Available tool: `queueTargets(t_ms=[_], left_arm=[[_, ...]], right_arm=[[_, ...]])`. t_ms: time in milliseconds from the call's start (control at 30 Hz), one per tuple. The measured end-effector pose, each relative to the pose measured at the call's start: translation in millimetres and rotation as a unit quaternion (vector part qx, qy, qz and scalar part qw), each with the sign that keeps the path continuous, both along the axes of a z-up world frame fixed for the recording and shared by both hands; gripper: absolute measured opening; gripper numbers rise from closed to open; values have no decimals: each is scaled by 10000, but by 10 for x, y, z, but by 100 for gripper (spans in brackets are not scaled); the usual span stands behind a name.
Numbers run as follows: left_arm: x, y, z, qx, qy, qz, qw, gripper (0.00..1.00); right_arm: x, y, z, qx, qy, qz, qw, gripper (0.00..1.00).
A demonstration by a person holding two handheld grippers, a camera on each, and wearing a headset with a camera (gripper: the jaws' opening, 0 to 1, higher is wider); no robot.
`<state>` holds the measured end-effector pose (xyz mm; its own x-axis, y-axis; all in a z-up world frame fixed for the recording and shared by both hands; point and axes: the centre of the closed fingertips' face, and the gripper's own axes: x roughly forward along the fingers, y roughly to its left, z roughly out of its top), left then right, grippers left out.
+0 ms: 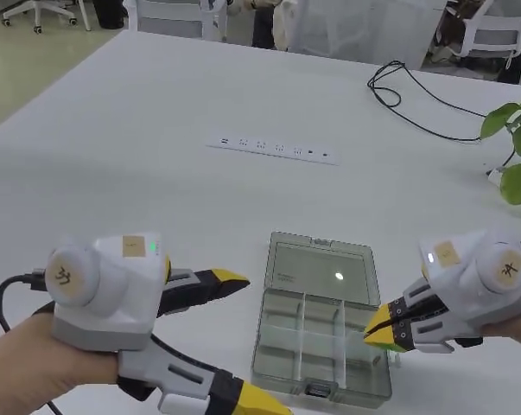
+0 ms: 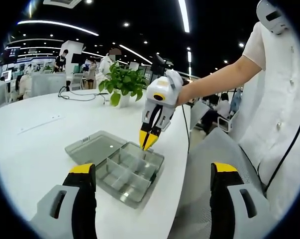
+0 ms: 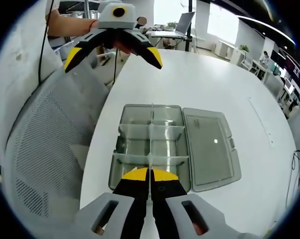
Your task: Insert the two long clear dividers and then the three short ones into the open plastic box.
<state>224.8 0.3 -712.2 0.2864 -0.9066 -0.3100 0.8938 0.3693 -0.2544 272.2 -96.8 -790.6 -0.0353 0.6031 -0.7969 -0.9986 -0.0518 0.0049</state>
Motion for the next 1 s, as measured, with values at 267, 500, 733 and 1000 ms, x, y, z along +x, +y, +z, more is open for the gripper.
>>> queueTargets(t_ms=[267,500,733,1000], left_arm=[[-5,8,-15,10,24,9,10000,98],[4,21,-12,7,24,29,10000,98],[2,23,-24,21,36,22,10000,98],[17,38,-13,11,38,48,10000,98]], right_arm=[[-2,11,-102,-28,30,-46,10000,3],[-7,15,-179,-114,11,-25,9999,3],[-10,15,-210,-201,-9,-15,9998,3],[-13,10,-213,-212,1,-113,9997,3]])
